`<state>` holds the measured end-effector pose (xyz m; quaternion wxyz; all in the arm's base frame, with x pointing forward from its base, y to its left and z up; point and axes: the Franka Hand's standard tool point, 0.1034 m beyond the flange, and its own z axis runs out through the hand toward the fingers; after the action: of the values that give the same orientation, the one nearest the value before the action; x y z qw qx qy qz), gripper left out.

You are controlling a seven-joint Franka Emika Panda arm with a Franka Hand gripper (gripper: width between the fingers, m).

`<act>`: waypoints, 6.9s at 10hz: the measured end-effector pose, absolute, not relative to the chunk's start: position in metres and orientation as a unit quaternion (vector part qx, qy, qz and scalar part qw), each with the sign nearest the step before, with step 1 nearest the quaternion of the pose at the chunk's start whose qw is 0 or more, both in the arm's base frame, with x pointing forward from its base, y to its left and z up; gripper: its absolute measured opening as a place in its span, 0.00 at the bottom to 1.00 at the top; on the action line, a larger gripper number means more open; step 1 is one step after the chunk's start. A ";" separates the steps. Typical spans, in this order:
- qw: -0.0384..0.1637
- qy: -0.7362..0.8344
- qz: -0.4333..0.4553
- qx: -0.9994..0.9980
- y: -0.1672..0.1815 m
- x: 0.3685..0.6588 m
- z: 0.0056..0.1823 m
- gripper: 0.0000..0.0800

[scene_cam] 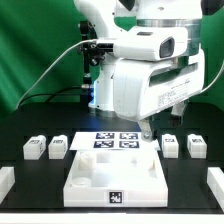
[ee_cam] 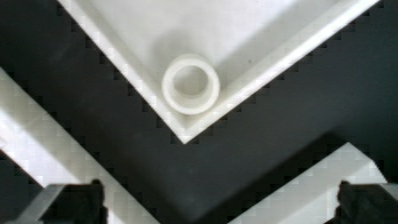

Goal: Assemble one leg

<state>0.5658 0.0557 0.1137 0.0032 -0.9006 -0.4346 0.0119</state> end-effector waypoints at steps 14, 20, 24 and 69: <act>-0.017 -0.747 0.004 -0.665 0.019 0.514 0.100 0.81; -0.016 -0.742 0.003 -0.670 -0.001 0.460 0.060 0.81; 0.005 -0.729 0.010 -0.684 -0.013 0.436 0.012 0.81; 0.023 -0.646 0.010 -0.763 0.069 0.500 0.023 0.81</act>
Offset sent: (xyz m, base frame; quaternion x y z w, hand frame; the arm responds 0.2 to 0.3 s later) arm 0.0000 0.0000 0.0000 0.0000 0.0000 0.0000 1.0000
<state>0.5001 0.0686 0.0231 0.0235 -0.7629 -0.6461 0.0099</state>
